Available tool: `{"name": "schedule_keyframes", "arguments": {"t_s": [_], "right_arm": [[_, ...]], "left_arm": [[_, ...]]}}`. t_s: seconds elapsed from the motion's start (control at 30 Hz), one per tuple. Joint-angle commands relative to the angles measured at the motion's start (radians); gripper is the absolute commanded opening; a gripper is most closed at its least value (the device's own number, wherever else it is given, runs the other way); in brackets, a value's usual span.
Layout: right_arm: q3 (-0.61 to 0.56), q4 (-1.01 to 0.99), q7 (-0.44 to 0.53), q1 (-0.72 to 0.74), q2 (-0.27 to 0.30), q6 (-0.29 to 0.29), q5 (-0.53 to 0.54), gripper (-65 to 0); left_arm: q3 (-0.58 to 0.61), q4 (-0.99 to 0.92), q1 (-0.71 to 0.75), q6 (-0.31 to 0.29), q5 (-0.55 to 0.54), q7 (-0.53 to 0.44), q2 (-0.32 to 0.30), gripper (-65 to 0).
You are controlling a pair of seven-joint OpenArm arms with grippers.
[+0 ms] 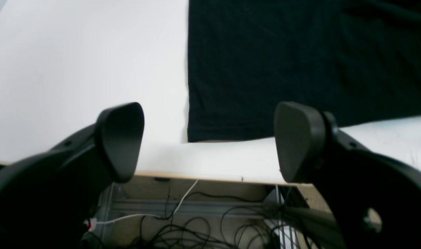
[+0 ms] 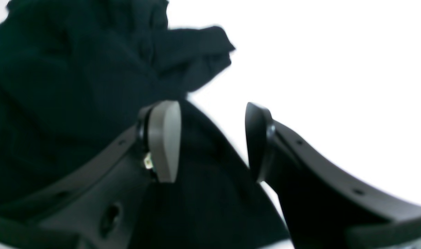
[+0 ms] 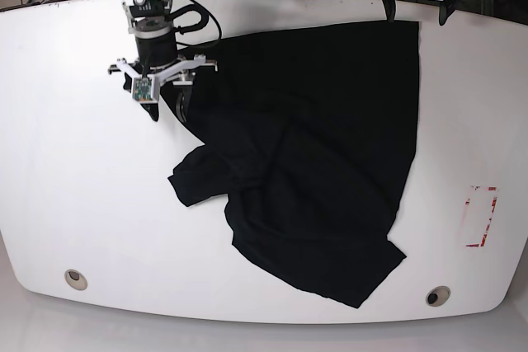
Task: Layout the t-shirt on the table in an organized manner, then fold the t-shirt properly
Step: 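Move the right gripper down to the black t-shirt's bunched edge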
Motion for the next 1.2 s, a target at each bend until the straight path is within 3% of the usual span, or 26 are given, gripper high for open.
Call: {"name": "schedule_keyframes", "arguments": {"t_s": [0.0,0.27,0.53,1.0,1.17], "right_arm": [[0.001,-0.003,-0.007,0.074,0.002,0.006,0.005,-35.7],[0.001,-0.09,-0.159,0.304,-0.004,0.096,0.007,-35.4],[0.001,-0.272,-0.26,0.529,-0.007,0.145,0.007,-35.4],[0.01,-0.697,-0.279,0.878,-0.027,0.198,0.007,-35.2],[0.01,-0.89,-0.219,0.996,-0.027,0.198,0.007,-35.2]], "left_arm": [[-0.003,0.013,-0.012,0.003,-0.003,-0.025,-0.002,-9.0],[-0.003,0.013,-0.039,0.003,-0.003,-0.025,-0.002,-9.0],[-0.004,0.013,-0.075,0.003,-0.003,-0.005,-0.002,-9.0],[-0.007,0.013,-0.079,0.003,-0.003,0.015,-0.004,-9.0],[-0.007,0.013,-0.079,0.003,-0.003,0.015,-0.004,-9.0]]}}
